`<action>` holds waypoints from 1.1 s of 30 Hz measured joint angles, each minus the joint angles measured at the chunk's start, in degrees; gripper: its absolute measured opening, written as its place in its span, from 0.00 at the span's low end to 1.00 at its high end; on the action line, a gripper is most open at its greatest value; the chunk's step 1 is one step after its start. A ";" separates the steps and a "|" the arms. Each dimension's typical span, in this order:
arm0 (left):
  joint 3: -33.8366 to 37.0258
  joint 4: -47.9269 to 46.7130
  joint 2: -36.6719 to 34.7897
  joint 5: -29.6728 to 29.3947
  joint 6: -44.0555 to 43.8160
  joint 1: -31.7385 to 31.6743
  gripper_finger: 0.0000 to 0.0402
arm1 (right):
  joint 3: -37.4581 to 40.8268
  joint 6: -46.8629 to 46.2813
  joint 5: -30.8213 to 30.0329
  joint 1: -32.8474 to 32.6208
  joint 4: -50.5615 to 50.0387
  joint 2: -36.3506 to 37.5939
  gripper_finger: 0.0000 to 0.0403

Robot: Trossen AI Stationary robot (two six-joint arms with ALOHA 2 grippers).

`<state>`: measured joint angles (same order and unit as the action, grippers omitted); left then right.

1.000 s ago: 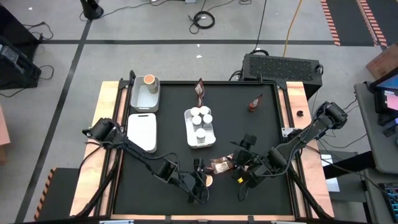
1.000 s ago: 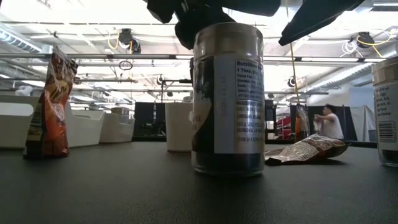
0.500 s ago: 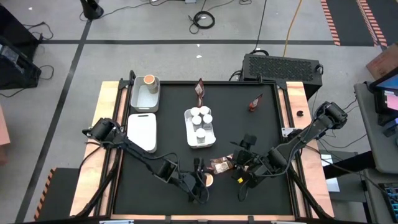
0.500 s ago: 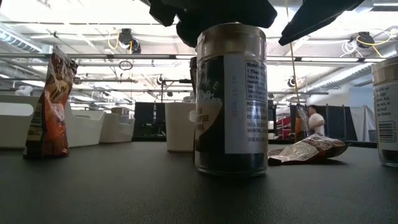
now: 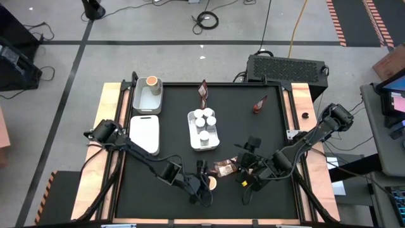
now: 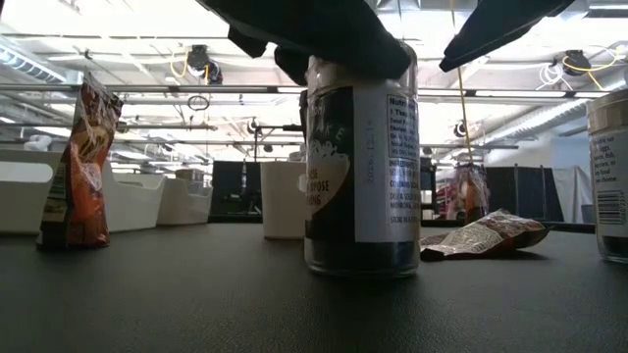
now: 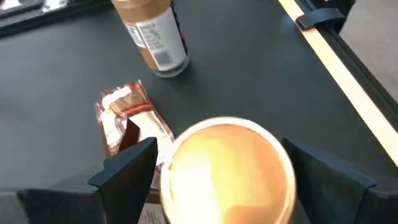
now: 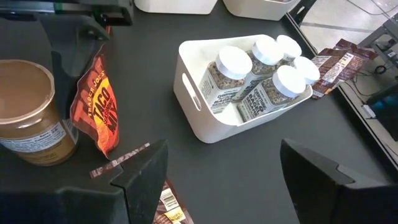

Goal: Sort spices by type
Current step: Put the gold seasoning bottle into the gray bin

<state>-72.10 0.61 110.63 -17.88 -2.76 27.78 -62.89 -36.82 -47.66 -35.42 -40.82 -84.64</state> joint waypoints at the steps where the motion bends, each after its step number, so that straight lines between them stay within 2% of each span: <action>1: 0.00 -0.23 0.00 0.59 -0.46 -0.02 0.85 | 0.00 0.00 0.00 0.00 0.06 0.00 0.66; 6: 0.00 -0.41 0.00 2.88 -1.54 -0.34 0.85 | 0.00 0.00 0.00 0.00 0.15 0.00 0.66; 28: 0.00 -1.37 0.00 2.92 -5.97 -0.65 0.85 | 0.00 -0.03 1.21 0.01 0.37 -0.02 0.66; 33: 0.00 -1.36 0.00 2.91 -5.97 -0.65 0.78 | 0.00 -0.04 1.31 0.02 0.39 -0.02 0.66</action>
<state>-72.10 -0.75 110.63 -14.97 -8.73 27.14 -62.89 -36.86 -46.35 -35.40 -40.42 -84.66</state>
